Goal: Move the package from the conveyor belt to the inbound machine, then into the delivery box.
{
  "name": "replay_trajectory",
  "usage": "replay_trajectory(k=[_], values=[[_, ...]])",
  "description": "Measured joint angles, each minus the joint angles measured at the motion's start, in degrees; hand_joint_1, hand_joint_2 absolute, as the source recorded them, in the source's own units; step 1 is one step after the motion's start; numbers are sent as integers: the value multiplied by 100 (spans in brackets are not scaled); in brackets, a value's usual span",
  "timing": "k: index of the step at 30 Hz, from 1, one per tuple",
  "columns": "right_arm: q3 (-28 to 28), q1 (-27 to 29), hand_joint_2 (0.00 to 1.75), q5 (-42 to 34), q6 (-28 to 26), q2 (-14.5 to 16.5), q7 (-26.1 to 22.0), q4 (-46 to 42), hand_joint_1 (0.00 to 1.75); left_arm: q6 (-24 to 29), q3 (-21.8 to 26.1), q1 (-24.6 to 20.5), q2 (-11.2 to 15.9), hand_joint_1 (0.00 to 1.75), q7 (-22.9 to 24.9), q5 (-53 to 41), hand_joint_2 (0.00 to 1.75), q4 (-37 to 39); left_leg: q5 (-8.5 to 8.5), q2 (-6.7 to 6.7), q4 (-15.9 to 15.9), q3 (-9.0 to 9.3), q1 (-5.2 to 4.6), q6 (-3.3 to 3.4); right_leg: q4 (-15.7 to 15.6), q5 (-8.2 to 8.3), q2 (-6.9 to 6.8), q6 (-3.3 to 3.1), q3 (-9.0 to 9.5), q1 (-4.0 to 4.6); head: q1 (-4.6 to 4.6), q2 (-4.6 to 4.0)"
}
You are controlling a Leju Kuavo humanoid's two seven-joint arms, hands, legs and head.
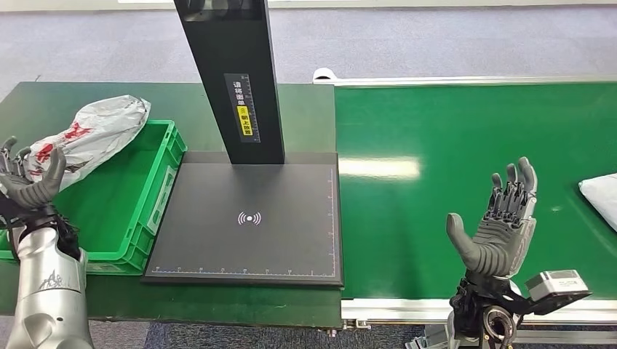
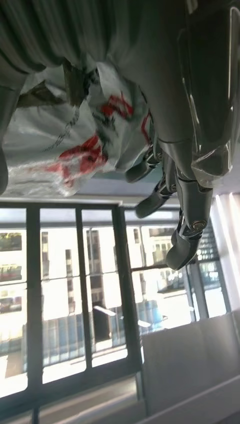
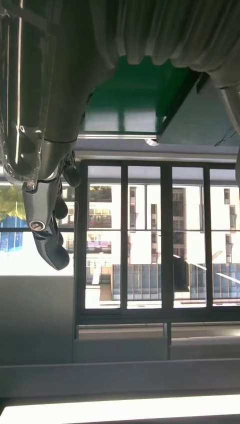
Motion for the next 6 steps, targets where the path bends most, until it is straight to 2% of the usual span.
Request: replay_trajectory(k=[6], values=[[-13,-1,175,-18,-45,16,0,39,0,-160,-383,277,-207,0,-1,156,175,-794,-1,1,-1,0,1,-1,0,0,0,0,-2,1,0,0]])
